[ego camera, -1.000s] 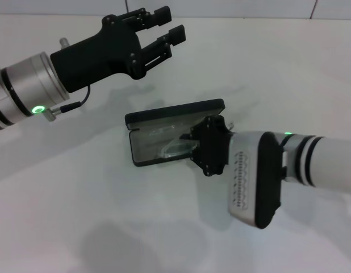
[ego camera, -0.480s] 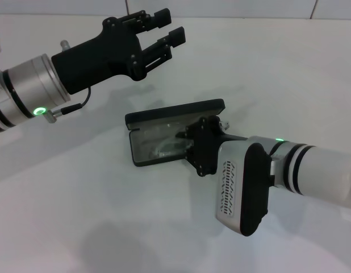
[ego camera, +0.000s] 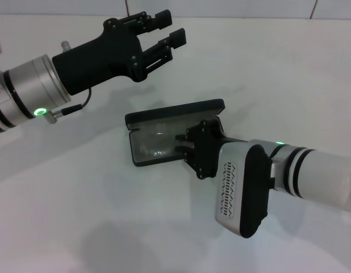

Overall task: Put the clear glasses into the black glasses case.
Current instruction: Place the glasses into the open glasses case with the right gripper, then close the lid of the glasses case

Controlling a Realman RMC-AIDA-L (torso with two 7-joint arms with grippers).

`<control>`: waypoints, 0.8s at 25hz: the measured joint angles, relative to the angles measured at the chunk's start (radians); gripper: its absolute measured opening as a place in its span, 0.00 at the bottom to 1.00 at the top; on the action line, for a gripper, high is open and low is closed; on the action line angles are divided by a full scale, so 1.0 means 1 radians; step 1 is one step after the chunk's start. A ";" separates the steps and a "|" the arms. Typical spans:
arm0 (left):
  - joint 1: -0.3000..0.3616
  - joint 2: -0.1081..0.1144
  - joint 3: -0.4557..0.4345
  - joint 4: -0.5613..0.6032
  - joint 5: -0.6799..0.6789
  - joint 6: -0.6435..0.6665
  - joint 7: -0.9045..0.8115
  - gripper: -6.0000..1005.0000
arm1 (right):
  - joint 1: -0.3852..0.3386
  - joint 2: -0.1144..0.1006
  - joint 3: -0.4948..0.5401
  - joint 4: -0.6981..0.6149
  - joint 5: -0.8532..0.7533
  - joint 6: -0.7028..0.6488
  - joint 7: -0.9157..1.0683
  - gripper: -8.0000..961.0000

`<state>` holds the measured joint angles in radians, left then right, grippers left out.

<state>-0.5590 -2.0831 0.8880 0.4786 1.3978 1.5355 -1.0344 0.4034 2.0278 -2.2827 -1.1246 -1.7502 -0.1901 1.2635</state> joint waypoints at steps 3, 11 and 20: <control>0.001 0.000 0.000 0.000 0.000 0.000 -0.002 0.47 | -0.001 0.000 -0.001 -0.001 0.000 -0.004 0.002 0.16; 0.016 0.000 0.000 0.001 0.000 0.000 -0.003 0.47 | -0.076 -0.012 0.111 -0.095 -0.007 -0.208 0.009 0.28; -0.026 0.002 0.000 0.006 0.090 -0.126 -0.093 0.47 | -0.095 -0.013 0.840 -0.018 0.118 -1.190 0.010 0.47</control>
<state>-0.5848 -2.0813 0.8881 0.4849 1.4875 1.4095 -1.1274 0.3080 2.0143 -1.4425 -1.1424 -1.6317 -1.3798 1.2734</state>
